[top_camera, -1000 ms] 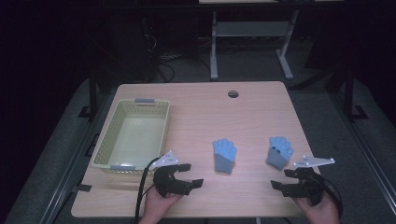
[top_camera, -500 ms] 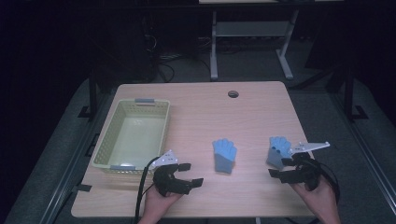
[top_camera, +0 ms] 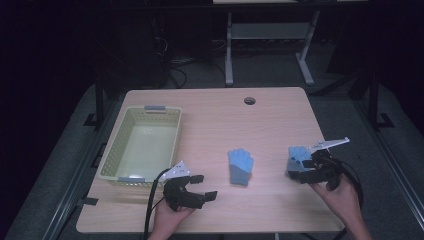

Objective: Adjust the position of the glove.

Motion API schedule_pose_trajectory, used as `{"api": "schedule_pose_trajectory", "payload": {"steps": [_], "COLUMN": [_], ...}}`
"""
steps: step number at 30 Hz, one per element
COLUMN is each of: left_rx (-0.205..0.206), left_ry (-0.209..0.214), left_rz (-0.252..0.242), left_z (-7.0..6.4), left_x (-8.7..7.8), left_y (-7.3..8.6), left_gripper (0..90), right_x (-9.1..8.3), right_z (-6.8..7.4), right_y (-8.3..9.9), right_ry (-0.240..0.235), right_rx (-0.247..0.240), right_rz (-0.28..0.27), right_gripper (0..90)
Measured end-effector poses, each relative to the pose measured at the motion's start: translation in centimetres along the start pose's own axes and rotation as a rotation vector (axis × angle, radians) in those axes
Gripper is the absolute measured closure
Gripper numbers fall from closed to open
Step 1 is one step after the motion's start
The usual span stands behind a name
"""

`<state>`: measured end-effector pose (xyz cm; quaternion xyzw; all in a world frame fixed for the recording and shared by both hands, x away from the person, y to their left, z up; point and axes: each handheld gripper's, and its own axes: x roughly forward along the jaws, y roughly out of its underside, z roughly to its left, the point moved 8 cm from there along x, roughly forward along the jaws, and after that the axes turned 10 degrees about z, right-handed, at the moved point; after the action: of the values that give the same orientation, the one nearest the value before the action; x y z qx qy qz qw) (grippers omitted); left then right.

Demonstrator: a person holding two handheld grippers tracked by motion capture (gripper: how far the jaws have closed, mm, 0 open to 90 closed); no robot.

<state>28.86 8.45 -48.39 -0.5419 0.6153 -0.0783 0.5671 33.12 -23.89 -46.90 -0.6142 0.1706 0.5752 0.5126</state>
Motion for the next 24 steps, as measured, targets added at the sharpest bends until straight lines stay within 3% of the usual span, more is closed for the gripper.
{"api": "schedule_pose_trajectory", "payload": {"steps": [14,20,24], "left_rx": [-0.014,-0.014,-0.010], "left_ry": [0.007,0.008,0.007], "left_rz": [-0.001,0.002,0.004], "left_z": [-0.1,-0.1,-0.2], "left_x": [0.2,0.2,0.3], "left_y": [0.1,0.1,0.1], "left_gripper": [16.0,16.1,16.0], "right_x": [0.2,-0.1,0.7], "right_z": [-1.5,-2.4,-3.4], "right_y": [-2.5,-3.2,-3.0], "right_ry": [0.019,0.021,0.037], "right_rx": [0.002,0.034,0.072], "right_rz": [0.054,0.049,0.080], "right_gripper": [25.6,26.2,28.4]}}
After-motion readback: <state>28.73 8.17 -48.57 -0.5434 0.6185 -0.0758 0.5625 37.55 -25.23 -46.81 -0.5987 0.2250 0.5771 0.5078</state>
